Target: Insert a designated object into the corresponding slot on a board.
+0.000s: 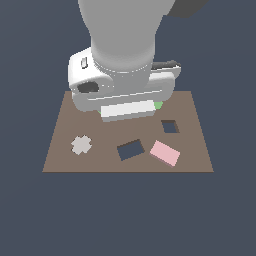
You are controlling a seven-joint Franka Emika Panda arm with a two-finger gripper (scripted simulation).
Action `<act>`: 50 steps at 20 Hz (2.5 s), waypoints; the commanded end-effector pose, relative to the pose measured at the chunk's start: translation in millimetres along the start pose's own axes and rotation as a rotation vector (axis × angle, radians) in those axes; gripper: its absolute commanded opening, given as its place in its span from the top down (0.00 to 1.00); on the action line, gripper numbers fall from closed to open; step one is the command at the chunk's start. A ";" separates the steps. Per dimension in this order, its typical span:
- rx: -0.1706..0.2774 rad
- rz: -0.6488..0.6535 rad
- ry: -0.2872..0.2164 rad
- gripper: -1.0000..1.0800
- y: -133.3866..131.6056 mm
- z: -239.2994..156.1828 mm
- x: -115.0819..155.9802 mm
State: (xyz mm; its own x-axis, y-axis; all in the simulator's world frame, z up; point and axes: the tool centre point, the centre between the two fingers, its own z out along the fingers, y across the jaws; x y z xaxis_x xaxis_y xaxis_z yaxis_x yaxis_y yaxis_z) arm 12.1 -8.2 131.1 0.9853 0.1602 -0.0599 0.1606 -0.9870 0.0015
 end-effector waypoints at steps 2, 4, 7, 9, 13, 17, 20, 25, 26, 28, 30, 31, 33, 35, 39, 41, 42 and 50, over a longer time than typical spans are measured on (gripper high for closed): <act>-0.002 -0.101 0.007 0.04 -5.9 9.5 16.4; -0.004 -0.171 0.011 0.04 -11.0 15.8 27.5; -0.007 -0.291 0.020 0.04 -21.5 26.5 45.8; -0.009 -0.377 0.026 0.04 -30.4 34.0 58.1; -0.014 -0.529 0.036 0.04 -48.8 47.1 78.0; -0.018 -0.654 0.044 0.04 -66.2 57.6 92.0; -0.020 -0.729 0.049 0.04 -77.5 63.8 99.3; -0.023 -0.819 0.055 0.04 -91.9 71.2 106.6; -0.023 -0.831 0.055 0.04 -94.0 72.2 107.5; -0.024 -0.850 0.057 0.04 -97.1 73.7 108.8; -0.024 -0.861 0.057 0.04 -99.1 74.6 109.5; -0.024 -0.864 0.057 0.04 -99.6 74.8 109.6; -0.024 -0.864 0.057 0.04 -99.6 74.8 109.4; -0.024 -0.860 0.057 0.04 -99.1 74.5 109.1; -0.024 -0.861 0.057 0.04 -99.6 78.4 109.3; -0.024 -0.861 0.057 0.04 -99.6 84.7 109.6; -0.024 -0.861 0.057 0.04 -99.7 88.3 109.8; -0.024 -0.861 0.057 1.00 -99.3 94.6 109.9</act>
State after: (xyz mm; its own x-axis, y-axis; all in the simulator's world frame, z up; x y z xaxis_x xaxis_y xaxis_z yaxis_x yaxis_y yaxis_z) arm 98.9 105.9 30.3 0.5217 0.8531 -0.0003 0.8531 -0.5217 0.0001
